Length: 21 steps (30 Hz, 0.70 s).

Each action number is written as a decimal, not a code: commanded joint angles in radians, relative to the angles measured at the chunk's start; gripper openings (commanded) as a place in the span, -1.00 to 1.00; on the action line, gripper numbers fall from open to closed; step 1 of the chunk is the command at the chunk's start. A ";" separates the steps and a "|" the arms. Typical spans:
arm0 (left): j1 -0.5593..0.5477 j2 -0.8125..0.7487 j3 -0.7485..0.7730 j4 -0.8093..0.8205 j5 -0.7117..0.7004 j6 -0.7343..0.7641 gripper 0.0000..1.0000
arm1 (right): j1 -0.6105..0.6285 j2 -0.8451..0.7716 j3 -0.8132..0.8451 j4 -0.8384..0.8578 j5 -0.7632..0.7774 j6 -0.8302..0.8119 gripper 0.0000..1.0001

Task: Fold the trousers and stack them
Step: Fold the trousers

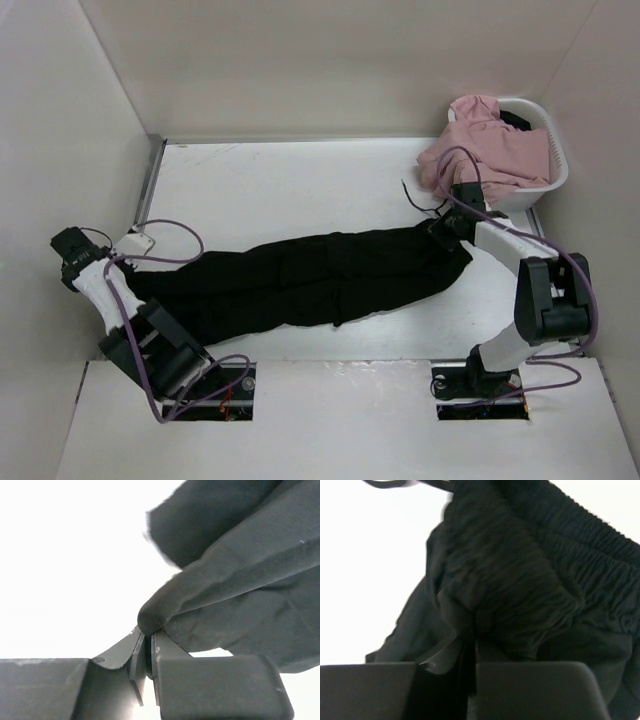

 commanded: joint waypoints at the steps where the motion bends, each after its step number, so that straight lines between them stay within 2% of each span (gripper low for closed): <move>1: 0.002 -0.106 0.031 0.155 0.078 -0.032 -0.94 | -0.014 -0.116 0.020 0.020 0.074 -0.040 -0.97; 7: -0.044 -0.178 0.108 0.405 0.105 -0.136 -0.94 | -0.024 -0.211 0.073 0.044 0.120 -0.055 -1.00; 12: -0.081 -0.203 0.163 0.586 0.111 -0.182 -0.92 | -0.063 -0.262 0.094 0.132 0.112 -0.071 -1.00; 15: -0.091 -0.262 0.119 0.500 0.118 -0.120 -0.92 | -0.076 -0.303 0.025 0.121 0.109 -0.069 -0.98; 21: -0.061 -0.359 -0.015 0.050 0.123 0.136 -0.94 | -0.112 -0.423 -0.232 0.115 0.080 0.009 -0.77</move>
